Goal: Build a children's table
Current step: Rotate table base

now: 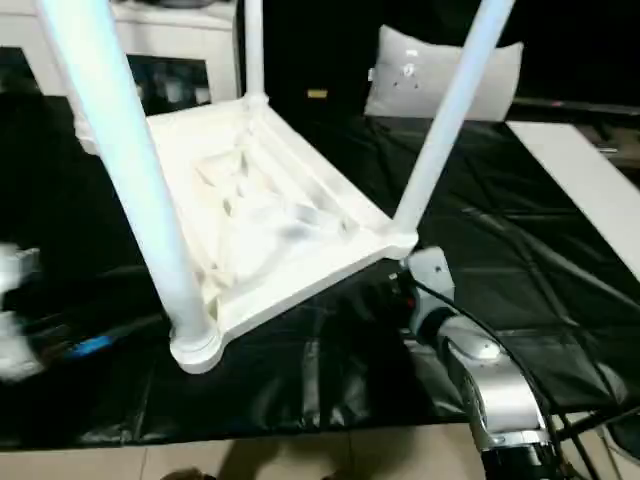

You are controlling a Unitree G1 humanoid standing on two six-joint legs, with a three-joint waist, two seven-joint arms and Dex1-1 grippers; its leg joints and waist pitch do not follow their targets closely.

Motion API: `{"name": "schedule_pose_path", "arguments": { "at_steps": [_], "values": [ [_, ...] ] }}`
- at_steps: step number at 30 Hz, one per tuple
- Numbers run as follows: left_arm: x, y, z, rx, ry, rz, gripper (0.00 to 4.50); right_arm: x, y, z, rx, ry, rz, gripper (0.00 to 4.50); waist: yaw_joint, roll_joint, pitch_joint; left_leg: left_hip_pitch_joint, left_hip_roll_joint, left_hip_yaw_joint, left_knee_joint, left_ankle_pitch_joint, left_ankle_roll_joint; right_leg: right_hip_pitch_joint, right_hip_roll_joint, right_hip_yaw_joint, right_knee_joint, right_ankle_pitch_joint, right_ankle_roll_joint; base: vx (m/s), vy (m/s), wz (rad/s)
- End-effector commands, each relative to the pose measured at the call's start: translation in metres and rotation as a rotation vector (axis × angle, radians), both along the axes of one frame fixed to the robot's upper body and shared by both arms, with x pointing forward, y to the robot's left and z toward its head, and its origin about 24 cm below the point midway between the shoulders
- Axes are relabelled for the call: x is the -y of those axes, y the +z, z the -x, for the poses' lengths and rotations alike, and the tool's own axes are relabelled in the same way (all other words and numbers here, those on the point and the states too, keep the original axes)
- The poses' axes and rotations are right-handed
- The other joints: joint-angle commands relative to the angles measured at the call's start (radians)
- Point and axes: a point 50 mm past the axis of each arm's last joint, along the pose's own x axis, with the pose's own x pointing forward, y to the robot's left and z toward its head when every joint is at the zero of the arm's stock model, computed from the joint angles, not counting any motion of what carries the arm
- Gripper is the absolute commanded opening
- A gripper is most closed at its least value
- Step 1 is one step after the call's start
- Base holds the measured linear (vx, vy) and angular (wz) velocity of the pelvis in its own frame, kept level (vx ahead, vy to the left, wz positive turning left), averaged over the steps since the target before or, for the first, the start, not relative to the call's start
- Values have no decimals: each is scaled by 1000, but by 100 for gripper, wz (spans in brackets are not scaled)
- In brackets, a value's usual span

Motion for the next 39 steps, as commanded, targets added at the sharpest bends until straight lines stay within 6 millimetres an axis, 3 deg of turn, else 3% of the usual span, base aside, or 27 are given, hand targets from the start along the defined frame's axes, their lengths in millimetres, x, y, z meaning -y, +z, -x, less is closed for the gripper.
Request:
{"name": "schedule_pose_path", "arguments": {
  "at_steps": [1, 2, 3, 4, 5, 11, 13, 18, 22, 24, 28, 34, 35, 39],
  "values": [
    [13, -2, -8, 7, -25, -12, 435, -6, -3, -3, -9, 8, 17, 450, 6, 24, -61, 2, 33, -9, -78, -189, -40, 40, -60, 49, -73, -126, -177, 0, 0, 0],
    [19, -3, -13, 12, -31, -9, 435, -10, -4, -6, -1, 19, 20, 450, 5, 30, -61, 5, 33, -7, -76, -189, -43, 36, -57, 48, -75, -121, -182, 0, 0, 0],
    [24, -3, -16, 17, -39, -9, 435, -14, -5, -9, 7, 26, 21, 450, 6, 27, -65, 5, 33, -7, -73, -178, -44, 39, -57, 49, -71, -97, -190, 0, 0, 0],
    [29, -3, -17, 20, -56, -2, 435, -18, -5, -13, 16, 29, 12, 450, 7, 36, -66, 2, 33, -8, -73, -171, -46, 41, -59, 49, -67, -83, -196, 0, 0, 0],
    [33, -3, -18, 20, -73, 5, 435, -21, -5, -16, 23, 31, 4, 450, 5, 31, -64, 1, 33, -7, -74, -174, -50, 42, -56, 47, -69, -89, -195, 0, 0, 0],
    [62, 5, -14, 24, -206, 83, 435, -36, -2, -31, 45, 51, -23, 450, 10, 36, -66, 4, 34, -4, -71, -170, -47, 42, -52, 49, -67, -77, -211, 0, 0, 0],
    [85, 10, -4, 20, -324, 121, 435, -42, 1, -37, 65, 70, -34, 450, 9, 34, -65, 2, 34, -3, -71, -179, -50, 42, -53, 49, -68, -97, -208, 0, 0, 0],
    [118, 13, 5, 17, -447, 177, 435, -44, 5, -42, 92, 90, -40, 450, 2, 30, -68, -4, 33, -4, -69, -154, -45, 49, -51, 48, -66, -66, -200, 0, 0, 0],
    [128, 13, 7, 18, -475, 191, 435, -44, 5, -43, 97, 92, -34, 450, -9, 27, -69, -8, 32, -2, -64, -142, -33, 52, -52, 49, -70, -92, -194, 0, 0, 0],
    [144, 13, 7, 29, -496, 202, 435, -43, 4, -43, 101, 86, -19, 450, -11, 31, -70, -6, 32, 0, -62, -135, -32, 50, -50, 50, -71, -78, -198, 0, 0, 0],
    [152, 13, 4, 44, -484, 199, 435, -41, 3, -43, 102, 83, -10, 450, -8, 33, -71, -6, 34, 0, -61, -123, -26, 51, -47, 49, -67, -34, -209, 0, 0, 0],
    [167, 18, -3, 80, -472, 217, 435, -60, 7, -39, 116, 216, -108, 450, -8, 34, -68, -3, 35, -1, -62, -172, -24, 49, -49, 48, -77, -108, -203, 0, 0, 0],
    [172, 20, -1, 80, -488, 233, 435, -64, 7, -38, 118, 236, -108, 450, -6, 38, -69, -3, 35, -2, -62, -171, -25, 50, -50, 48, -75, -111, -202, 0, 0, 0],
    [187, 23, 4, 84, -514, 259, 435, -71, 6, -39, 125, 245, -107, 450, -7, 35, -72, -6, 36, -2, -61, -145, -20, 52, -48, 48, -70, -48, -221, 0, 0, 0]
  ]
}}
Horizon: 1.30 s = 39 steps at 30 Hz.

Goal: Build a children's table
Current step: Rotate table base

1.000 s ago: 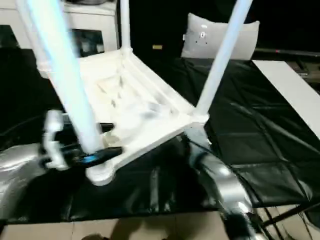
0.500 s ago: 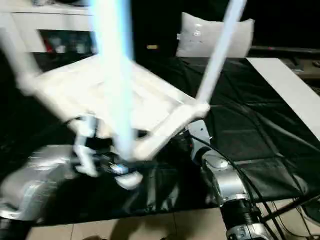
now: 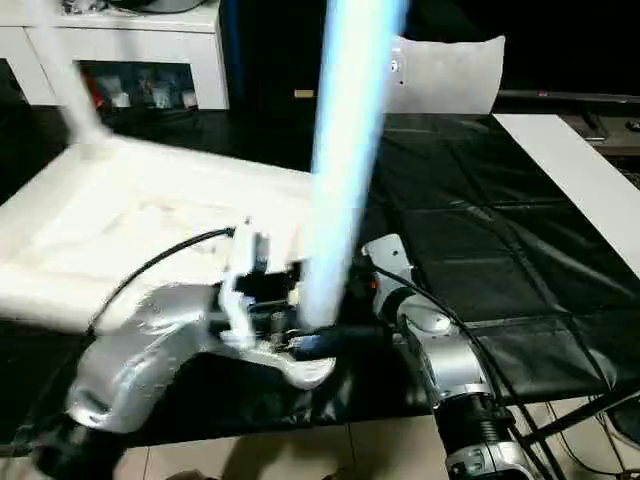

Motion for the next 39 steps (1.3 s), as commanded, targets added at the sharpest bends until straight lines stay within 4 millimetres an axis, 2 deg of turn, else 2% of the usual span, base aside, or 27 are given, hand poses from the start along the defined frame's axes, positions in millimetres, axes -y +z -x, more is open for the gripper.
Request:
{"name": "schedule_pose_path", "arguments": {
  "at_steps": [1, 3, 4, 5, 7, 9, 13, 14, 15, 16, 17, 18, 20, 21, 22, 23, 24, 25, 27, 31, 32, 33, 34, 36, 37, 39],
  "values": [
    [18, 4, 6, 24, -48, 10, 435, -34, 12, -3, 57, 133, -56, 450, 12, 11, -68, -4, 21, -4, -63, -148, -9, 56, -63, 45, -70, -48, -213, 0, 0, 0],
    [19, 4, -4, 49, 43, 6, 435, -26, 12, -6, 62, 82, -29, 450, 11, 10, -68, -6, 19, -4, -62, -140, 0, 56, -63, 45, -74, -43, -213, 0, 0, 0],
    [13, 3, -15, 81, 141, -10, 435, -15, 12, -8, 63, 31, -16, 450, 11, 11, -67, -5, 19, -4, -62, -150, -2, 56, -65, 44, -76, -64, -212, 0, 0, 0],
    [13, 3, -16, 83, 148, -11, 435, -14, 12, -8, 63, 27, -15, 450, 13, 9, -67, 0, 19, -3, -60, -162, -2, 54, -64, 46, -79, -89, -202, 0, 0, 0],
    [2, 0, -27, 95, 220, -46, 435, 2, 13, -7, 71, 1, -4, 450, 15, 12, -65, -4, 19, -5, -62, -163, 0, 55, -65, 44, -79, -107, -193, 0, 0, 0],
    [-8, -4, -31, 98, 236, -93, 435, 13, 16, -4, 85, 3, -6, 450, 17, 13, -65, -2, 19, -4, -62, -162, 4, 54, -65, 44, -80, -125, -185, 0, 0, 0],
    [-28, -15, -29, 90, 198, -193, 435, 32, 22, 5, 107, 44, 0, 450, 30, 20, -64, 3, 21, -3, -63, -172, 9, 50, -64, 46, -81, -133, -175, 0, 0, 0],
    [-36, -19, -27, 87, 180, -232, 435, 39, 25, 10, 112, 66, 9, 450, 31, 25, -63, 2, 19, -4, -64, -177, 12, 49, -62, 45, -79, -130, -174, 0, 0, 0],
    [-41, -21, -26, 87, 170, -256, 435, 44, 27, 13, 115, 80, 16, 450, 31, 23, -64, 3, 21, -3, -65, -179, 14, 49, -62, 45, -80, -129, -176, 0, 0, 0],
    [-46, -24, -24, 77, 149, -287, 435, 49, 28, 16, 117, 94, 28, 450, 33, 29, -63, 3, 21, -4, -64, -180, 13, 48, -62, 45, -79, -131, -181, 0, 0, 0],
    [-51, -28, -21, 68, 131, -317, 435, 54, 30, 20, 116, 106, 39, 450, 34, 31, -63, 4, 19, -5, -65, -186, 12, 47, -60, 44, -79, -136, -182, 0, 0, 0],
    [-56, -31, -19, 61, 118, -346, 401, 59, 32, 23, 115, 117, 51, 450, 32, 28, -61, 2, 20, -5, -66, -196, 15, 48, -62, 44, -82, -153, -183, 0, 0, 0],
    [-63, -37, -14, 58, 94, -405, 401, 67, 35, 31, 110, 150, 69, 450, 32, 29, -60, 4, 21, -4, -67, -204, 17, 45, -62, 44, -85, -178, -183, 0, 0, 0],
    [-65, -40, -13, 57, 87, -434, 398, 69, 37, 34, 108, 168, 72, 450, 33, 30, -58, 4, 21, -5, -68, -213, 17, 44, -63, 44, -86, -190, -184, 0, 0, 0],
    [-69, -47, -13, 63, 94, -496, 387, 71, 40, 40, 100, 201, 73, 450, 33, 23, -57, 3, 21, -5, -69, -222, 22, 46, -62, 45, -88, -213, -174, 0, 0, 0],
    [-69, -47, -13, 63, 94, -496, 371, 71, 40, 40, 100, 201, 73, 450, 34, 26, -56, 2, 23, -7, -70, -223, 25, 44, -63, 45, -88, -231, -164, 0, 0, 0],
    [-76, -57, -14, 77, 114, -606, 359, 72, 46, 52, 84, 271, 68, 450, 33, 24, -55, 2, 22, -6, -71, -227, 28, 43, -63, 44, -91, -247, -158, 0, 0, 0],
    [-77, -60, -14, 79, 119, -628, 356, 72, 48, 55, 79, 288, 66, 450, 38, 24, -54, 4, 25, -8, -70, -230, 32, 43, -64, 47, -93, -262, -141, 0, 0, 0],
    [-77, -61, -13, 51, 119, -626, 327, 71, 51, 64, 59, 336, 63, 450, 36, 23, -54, 1, 23, -7, -72, -228, 29, 41, -65, 45, -95, -285, -141, 0, 0, 0],
    [-76, -60, -9, 35, 96, -611, 305, 71, 56, 81, 17, 422, 59, 450, 44, 21, -53, 2, 27, -8, -71, -232, 34, 39, -69, 48, -97, -286, -147, 0, 0, 0],
    [-76, -61, -8, 32, 97, -634, 287, 71, 60, 93, -20, 485, 43, 450, 43, 21, -52, 0, 24, -8, -73, -233, 35, 38, -68, 46, -98, -299, -147, 0, 0, 0],
    [-76, -61, -8, 32, 97, -634, 275, 71, 60, 93, -20, 485, 43, 450, 45, 21, -51, 1, 25, -8, -73, -236, 36, 40, -67, 46, -101, -304, -142, 0, 0, 0],
    [-76, -62, -7, 35, 101, -646, 275, 70, 63, 101, -47, 531, 34, 450, 49, 23, -53, 3, 27, -8, -70, -234, 41, 38, -69, 49, -98, -293, -142, 0, 0, 0],
    [-74, -64, -4, 38, 91, -651, 261, 69, 66, 109, -76, 574, 23, 450, 54, 21, -52, 1, 27, -9, -71, -233, 45, 39, -69, 47, -101, -304, -132, 0, 0, 0],
    [-73, -64, -3, 39, 83, -654, 256, 69, 66, 111, -83, 584, 21, 450, 56, 24, -52, 0, 27, -10, -72, -239, 44, 38, -69, 46, -102, -323, -129, 0, 0, 0],
    [-72, -66, -1, 50, 71, -666, 236, 68, 68, 114, -89, 592, 15, 450, 56, 21, -49, 1, 27, -11, -74, -255, 39, 34, -71, 46, -108, -371, -119, 0, 0, 0]
  ]
}}
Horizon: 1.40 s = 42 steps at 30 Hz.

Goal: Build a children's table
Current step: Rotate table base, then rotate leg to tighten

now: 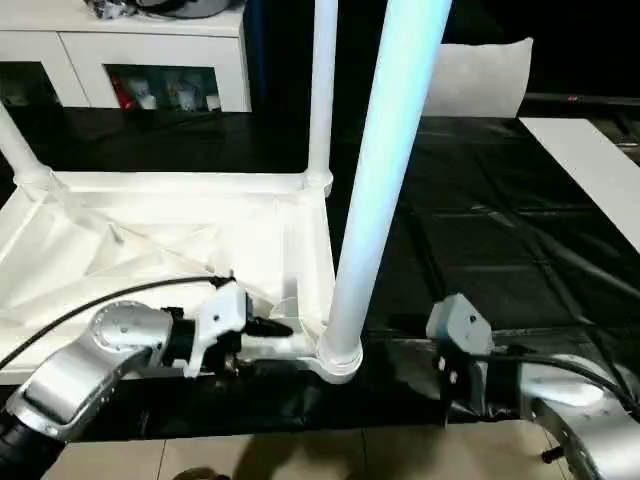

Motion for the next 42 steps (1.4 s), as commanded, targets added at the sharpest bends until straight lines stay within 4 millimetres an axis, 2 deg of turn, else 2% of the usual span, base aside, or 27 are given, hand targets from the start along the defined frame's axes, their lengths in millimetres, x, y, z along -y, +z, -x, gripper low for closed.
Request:
{"name": "schedule_pose_path", "arguments": {
  "at_steps": [1, 3, 6, 9, 12, 15, 21, 26, 28, 31, 32, 34, 36, 37, 38, 42],
  "values": [
    [1, -1, 3, 13, -19, -28, 228, 1, 6, 1, 8, 5, 1, 450, 3, -4, -47, 2, 27, -10, -72, -265, 35, 29, -71, 46, -110, -398, -120, 0, 0, 0],
    [0, -3, 3, 21, -21, -44, 219, 0, 7, 1, 6, 5, -2, 450, 4, -5, -47, 2, 26, -11, -72, -266, 31, 28, -71, 46, -113, -422, -107, 0, 0, 0],
    [-1, -5, 0, 25, -15, -80, 193, -2, 8, 3, -2, 10, -9, 450, 5, -4, -50, 1, 27, -13, -73, -256, 29, 29, -71, 45, -111, -410, -100, 0, 0, 0],
    [-2, -8, -2, 25, -13, -117, 175, -5, 9, 3, -7, 13, -14, 450, 6, -1, -54, 0, 27, -13, -72, -239, 29, 30, -69, 45, -106, -361, -112, 0, 0, 0],
    [-3, -11, -4, 18, 4, -135, 139, -6, 8, 3, -7, 14, -15, 450, 6, 0, -57, -2, 26, -11, -69, -218, 31, 34, -69, 45, -100, -304, -131, 0, 0, 0],
    [-3, -12, -5, 3, 11, -143, 118, -7, 9, 3, -8, 14, -17, 450, 6, 0, -57, -2, 26, -11, -69, -211, 33, 35, -70, 44, -98, -287, -141, 0, 0, 0],
    [-2, -13, -10, 2, 24, -147, 51, -10, 8, -1, 2, 0, -21, 450, 5, 2, -51, 1, 23, -12, -71, -250, 28, 29, -71, 44, -112, -409, -106, 0, 0, 0],
    [-2, -13, -11, 2, 13, -153, 7, -14, 7, -6, 25, -12, -27, 450, 4, 3, -52, 2, 23, -14, -73, -262, 22, 26, -71, 43, -113, -423, -97, 0, 0, 0],
    [-3, -15, -11, 11, -4, -177, 1, -18, 7, -12, 57, -15, -32, 450, 3, 7, -53, 0, 23, -15, -74, -262, 21, 27, -72, 43, -113, -417, -100, 0, 0, 0],
    [-4, -15, -11, 21, -25, -191, 1, -22, 7, -15, 63, 0, -55, 450, 0, 6, -54, -2, 24, -15, -74, -257, 21, 28, -72, 44, -110, -392, -107, 0, 0, 0],
    [-4, -15, -11, 33, -50, -191, 0, -25, 7, -18, 48, 20, -91, 431, 2, 3, -56, 1, 25, -13, -73, -251, 25, 27, -72, 45, -108, -371, -113, 0, 0, 0],
    [-4, -14, -11, 48, -84, -188, 0, -28, 6, -21, 27, 61, -119, 431, 2, 7, -58, -1, 25, -13, -72, -229, 29, 30, -71, 45, -102, -321, -132, 0, 0, 0],
    [-3, -12, -12, 57, -110, -187, 0, -30, 5, -22, 7, 104, -129, 403, 2, 4, -59, -3, 25, -11, -70, -213, 32, 34, -70, 45, -96, -259, -156, 0, 0, 0],
    [-3, -12, -12, 58, -117, -186, 0, -30, 5, -23, 1, 122, -129, 396, 2, 5, -60, -3, 26, -12, -70, -211, 33, 35, -71, 44, -94, -251, -161, 0, 0, 0],
    [-3, -12, -12, 58, -132, -185, 0, -31, 4, -24, -6, 142, -129, 396, 3, 2, -61, -3, 26, -10, -69, -203, 34, 36, -72, 45, -93, -237, -166, 0, 0, 0],
    [-3, -10, -12, 56, -179, -179, 0, -30, 4, -29, -27, 187, -135, 354, 3, 4, -59, -2, 25, -10, -69, -210, 35, 35, -74, 44, -95, -269, -170, 0, 0, 0]
  ]
}}
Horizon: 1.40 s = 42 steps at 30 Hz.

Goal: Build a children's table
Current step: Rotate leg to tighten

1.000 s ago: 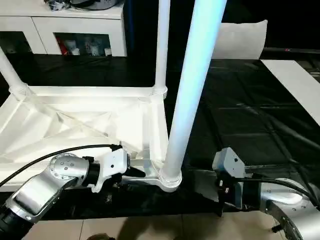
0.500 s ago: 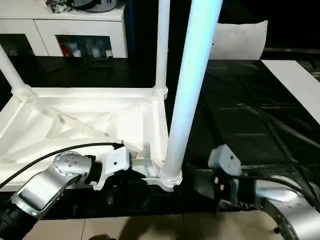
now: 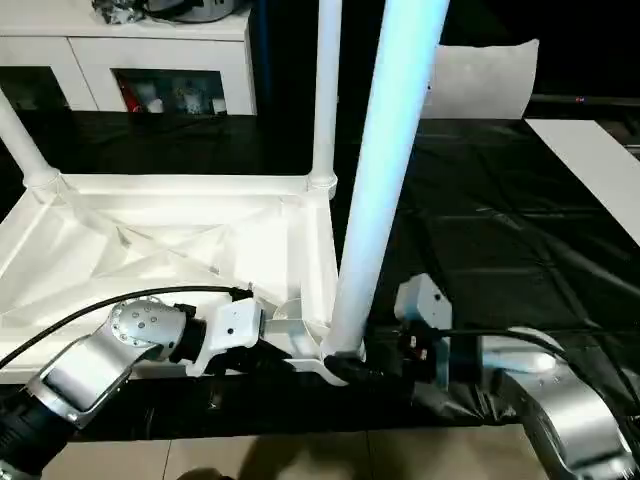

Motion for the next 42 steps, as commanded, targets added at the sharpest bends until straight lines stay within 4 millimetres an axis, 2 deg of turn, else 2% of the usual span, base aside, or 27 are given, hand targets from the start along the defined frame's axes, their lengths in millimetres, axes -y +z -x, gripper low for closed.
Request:
{"name": "schedule_pose_path", "arguments": {
  "at_steps": [1, 3, 4, 8, 13, 15, 16, 22, 24, 25, 26, 28, 30, 32, 33, 34, 35, 36, 37, 39, 42],
  "values": [
    [-2, 1, 1, -3, -58, -28, 0, 1, 2, -3, -10, 57, 1, 354, 1, -9, -49, -3, 28, -9, -70, -211, 33, 37, -73, 45, -94, -280, -165, 0, 0, 0],
    [-3, 1, 0, -1, -66, -32, 0, 2, 0, -5, -20, 84, 12, 324, 2, -9, -50, -2, 29, -9, -69, -209, 32, 36, -73, 46, -94, -281, -167, 0, 0, 0],
    [-3, 1, -1, 0, -67, -33, 0, 3, 0, -6, -20, 89, 20, 324, 3, -8, -51, 1, 29, -8, -68, -205, 34, 35, -72, 46, -92, -266, -173, 0, 0, 0],
    [-4, 1, -3, -1, -73, -33, 0, 5, -4, -12, -25, 109, 49, 284, 4, -8, -52, -1, 29, -8, -68, -199, 32, 38, -73, 45, -89, -244, -185, 0, 0, 0],
    [-5, 2, -5, -6, -71, -31, 0, 2, -6, -17, -20, 133, 57, 240, 4, -6, -49, 1, 29, -8, -69, -211, 31, 36, -72, 45, -92, -272, -183, 0, 0, 0],
    [-5, 2, -5, -8, -69, -31, 0, 0, -6, -18, -21, 139, 55, 236, 3, -6, -49, 0, 29, -8, -70, -212, 31, 36, -71, 44, -92, -269, -183, 0, 0, 0],
    [-5, 1, -5, -13, -62, -27, 0, 0, -6, -18, -23, 146, 52, 207, 2, -6, -48, 0, 29, -9, -70, -217, 30, 36, -71, 44, -92, -276, -183, 0, 0, 0],
    [-1, 3, -16, -55, 75, 45, 0, -7, -8, -13, -57, 129, -24, 191, 3, -7, -44, 2, 29, -9, -72, -234, 30, 33, -72, 44, -97, -311, -180, 0, 0, 0],
    [5, 5, -26, -53, 165, 77, 0, -18, -14, -17, -42, -24, -17, 191, 2, -8, -39, 3, 27, -8, -75, -247, 24, 29, -70, 44, -101, -345, -168, 0, 0, 0],
    [9, 6, -31, -48, 204, 90, 0, -24, -18, -21, -39, -116, -10, 191, -3, -7, -35, 0, 22, -7, -77, -250, 13, 27, -66, 44, -105, -380, -151, 0, 0, 0],
    [13, 7, -35, -37, 243, 98, 0, -29, -21, -25, -42, -199, -11, 190, -4, -4, -35, 7, 18, -11, -77, -269, -1, 23, -70, 41, -112, -450, -132, 0, 0, 0],
    [20, 7, -42, -24, 295, 111, 0, -38, -24, -31, -53, -305, -34, 189, -10, -4, -39, -1, 18, -17, -80, -266, -14, 28, -74, 39, -112, -474, -107, 0, 0, 0],
    [25, 8, -47, -14, 331, 119, 0, -43, -25, -35, -58, -367, -46, 189, -15, -4, -38, 2, 19, -16, -80, -279, -13, 23, -72, 41, -117, -476, -95, 0, 0, 0],
    [45, 10, -61, 12, 452, 150, 0, -60, -30, -51, -63, -584, -38, 188, -29, -3, -37, 2, 15, -14, -81, -280, -23, 16, -67, 41, -117, -450, -106, 0, 0, 0],
    [50, 11, -65, 23, 485, 158, 0, -64, -31, -55, -66, -642, -35, 188, -29, -3, -37, 2, 15, -14, -81, -280, -23, 16, -67, 41, -117, -450, -106, 0, 0, 0],
    [50, 11, -65, 23, 485, 158, 0, -64, -31, -55, -66, -642, -35, 188, -31, -7, -47, 1, 14, -19, -79, -250, -31, 27, -72, 43, -110, -404, -109, 0, 0, 0],
    [56, 12, -67, 31, 509, 164, 0, -68, -32, -59, -67, -698, -27, 188, -29, -2, -46, -4, 19, -17, -81, -207, -17, 28, -70, 47, -103, -310, -122, 0, 0, 0],
    [65, 13, -70, 57, 534, 169, 0, -77, -32, -62, -63, -731, -19, 188, -31, 4, -46, -3, 20, -16, -82, -201, -15, 25, -67, 47, -101, -277, -133, 0, 0, 0],
    [67, 14, -70, 62, 537, 172, 0, -79, -31, -63, -58, -732, -23, 188, -36, 2, -45, -5, 16, -15, -81, -205, -14, 28, -66, 45, -100, -252, -147, 0, 0, 0],
    [74, 16, -70, 69, 534, 188, 0, -84, -26, -65, -17, -745, -51, 244, -29, 4, -54, -6, 17, -12, -75, -138, 4, 39, -70, 48, -92, -138, -166, 0, 0, 0],
    [74, 15, -69, 69, 525, 187, 0, -83, -24, -65, -5, -752, -64, 264, -27, 5, -56, -8, 16, -9, -72, -96, 25, 43, -69, 48, -84, -44, -185, 36, 1, 1]
  ]
}}
